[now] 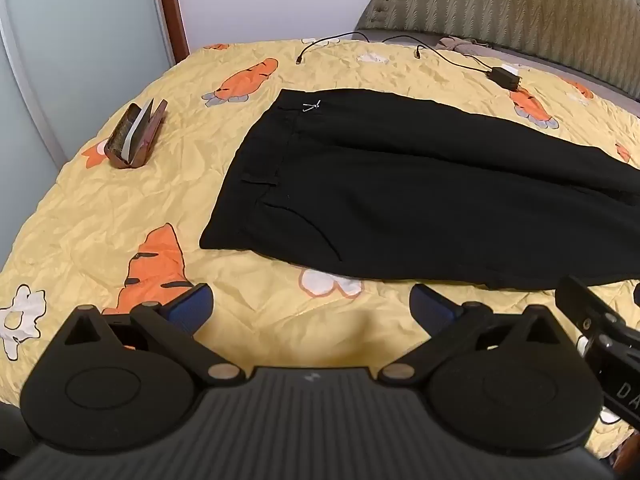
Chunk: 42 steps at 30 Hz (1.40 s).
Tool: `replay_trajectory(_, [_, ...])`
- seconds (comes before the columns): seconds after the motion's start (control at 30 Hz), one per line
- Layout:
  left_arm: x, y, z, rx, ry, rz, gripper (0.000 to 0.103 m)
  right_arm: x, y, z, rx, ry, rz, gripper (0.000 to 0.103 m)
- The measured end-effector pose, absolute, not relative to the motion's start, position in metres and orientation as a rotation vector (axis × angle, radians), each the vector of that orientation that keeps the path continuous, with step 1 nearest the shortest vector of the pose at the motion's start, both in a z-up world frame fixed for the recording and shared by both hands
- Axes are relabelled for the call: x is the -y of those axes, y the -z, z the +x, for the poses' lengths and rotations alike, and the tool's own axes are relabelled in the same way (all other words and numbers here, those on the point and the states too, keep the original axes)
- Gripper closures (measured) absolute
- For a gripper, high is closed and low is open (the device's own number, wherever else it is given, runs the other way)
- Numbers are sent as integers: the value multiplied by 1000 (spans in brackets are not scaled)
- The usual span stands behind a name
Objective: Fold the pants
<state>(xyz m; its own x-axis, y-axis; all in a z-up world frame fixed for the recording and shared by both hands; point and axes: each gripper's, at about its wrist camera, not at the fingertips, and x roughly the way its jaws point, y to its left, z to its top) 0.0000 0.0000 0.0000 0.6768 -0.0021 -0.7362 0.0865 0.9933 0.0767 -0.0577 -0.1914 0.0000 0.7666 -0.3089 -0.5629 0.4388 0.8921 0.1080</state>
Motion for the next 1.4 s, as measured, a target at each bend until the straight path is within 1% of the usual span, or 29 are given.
replay_trajectory(0.3, [5, -3, -5, -811, 39, 136, 0, 187, 1, -58, -558, 399, 233, 0])
replay_trajectory(0.53, [0, 5, -2, -830, 33, 116, 0, 175, -1, -59, -538, 385, 151, 0])
replay_trajectory(1.4, [1, 7, 1, -841, 36, 121, 0, 175, 3, -51, -555, 388, 171, 0])
